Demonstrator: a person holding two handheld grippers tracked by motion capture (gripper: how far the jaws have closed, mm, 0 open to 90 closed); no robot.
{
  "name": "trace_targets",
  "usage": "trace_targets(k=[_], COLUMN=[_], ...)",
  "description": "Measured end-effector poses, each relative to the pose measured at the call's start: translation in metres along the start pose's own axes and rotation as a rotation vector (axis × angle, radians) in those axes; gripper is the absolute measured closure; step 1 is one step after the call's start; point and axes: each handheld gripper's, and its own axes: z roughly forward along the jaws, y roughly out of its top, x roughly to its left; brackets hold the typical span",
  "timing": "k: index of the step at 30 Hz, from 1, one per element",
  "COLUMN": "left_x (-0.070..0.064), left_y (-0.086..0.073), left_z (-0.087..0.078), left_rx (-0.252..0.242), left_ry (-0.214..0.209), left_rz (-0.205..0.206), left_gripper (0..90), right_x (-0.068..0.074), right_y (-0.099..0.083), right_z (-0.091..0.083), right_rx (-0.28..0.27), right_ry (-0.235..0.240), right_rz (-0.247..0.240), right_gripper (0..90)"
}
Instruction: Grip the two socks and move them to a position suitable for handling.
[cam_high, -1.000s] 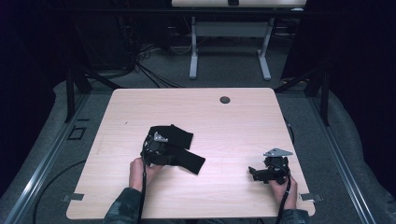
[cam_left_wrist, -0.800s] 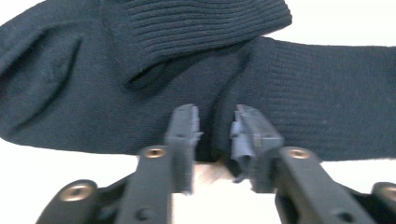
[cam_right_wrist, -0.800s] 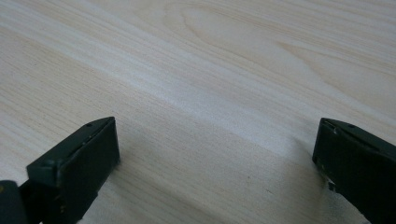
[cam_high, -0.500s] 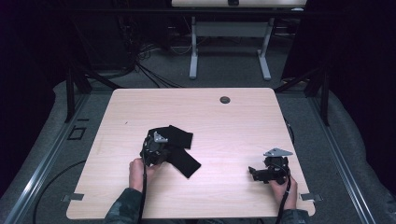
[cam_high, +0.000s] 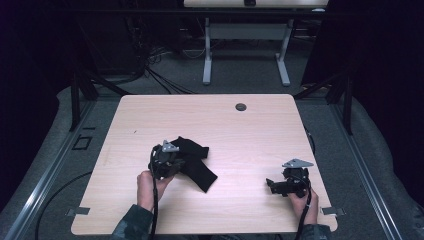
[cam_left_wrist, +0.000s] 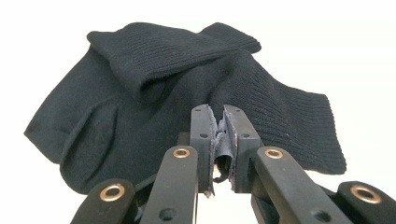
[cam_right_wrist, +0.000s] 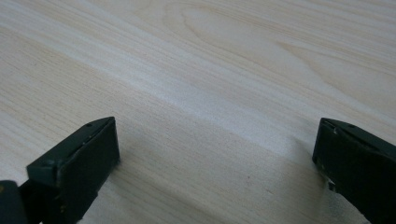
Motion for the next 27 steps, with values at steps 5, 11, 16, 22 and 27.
trace_targets(k=[5, 11, 16, 22, 27], left_x=[-0.013, -0.04, -0.056, -0.066, -0.058], left_y=[-0.006, -0.022, -0.034, -0.043, -0.046], left_z=[-0.003, -0.003, 0.006, 0.023, 0.003], left_rx=[0.0, 0.01, 0.012, 0.055, -0.01], left_ry=[-0.022, -0.068, -0.128, -0.178, -0.132], left_rz=[-0.006, 0.012, -0.009, -0.019, -0.038], left_gripper=[82.6, 82.4, 82.3, 66.1, 43.0], right_x=[0.0, 0.0, 0.0, 0.0, 0.0], right_y=[0.0, 0.0, 0.001, 0.001, 0.001], right_z=[0.0, 0.0, 0.0, 0.0, 0.0], right_rx=[-0.001, 0.005, 0.008, 0.009, 0.011], right_ry=[-0.001, -0.001, 0.002, 0.004, 0.003], right_rz=[0.001, -0.003, -0.005, -0.005, -0.001], right_gripper=[0.0, 0.0, 0.0, 0.0, 0.0])
